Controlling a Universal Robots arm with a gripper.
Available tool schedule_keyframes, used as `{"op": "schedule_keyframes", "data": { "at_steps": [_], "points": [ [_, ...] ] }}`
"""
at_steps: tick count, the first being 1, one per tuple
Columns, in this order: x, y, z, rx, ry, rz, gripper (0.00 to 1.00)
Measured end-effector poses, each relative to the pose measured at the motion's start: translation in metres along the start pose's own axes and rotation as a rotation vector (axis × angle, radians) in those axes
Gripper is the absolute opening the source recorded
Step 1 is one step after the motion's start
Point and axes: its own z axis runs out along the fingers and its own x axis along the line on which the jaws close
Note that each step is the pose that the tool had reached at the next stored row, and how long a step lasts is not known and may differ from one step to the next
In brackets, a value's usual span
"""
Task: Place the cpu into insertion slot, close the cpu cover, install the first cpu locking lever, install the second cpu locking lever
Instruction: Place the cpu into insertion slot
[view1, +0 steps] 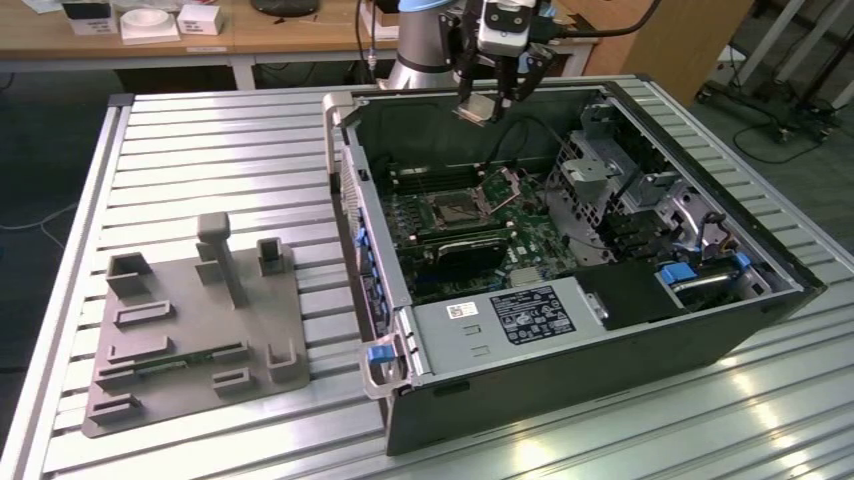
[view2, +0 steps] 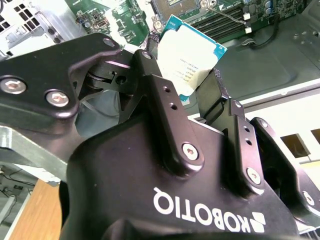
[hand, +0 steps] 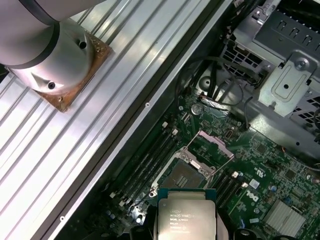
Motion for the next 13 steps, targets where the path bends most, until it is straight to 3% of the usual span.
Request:
{"op": "schedule_keyframes", "data": {
  "at_steps": [13],
  "points": [
    [0.0006, -0.0008, 0.0, -0.0004, -0.0015, 0.017, 0.54]
  ]
}}
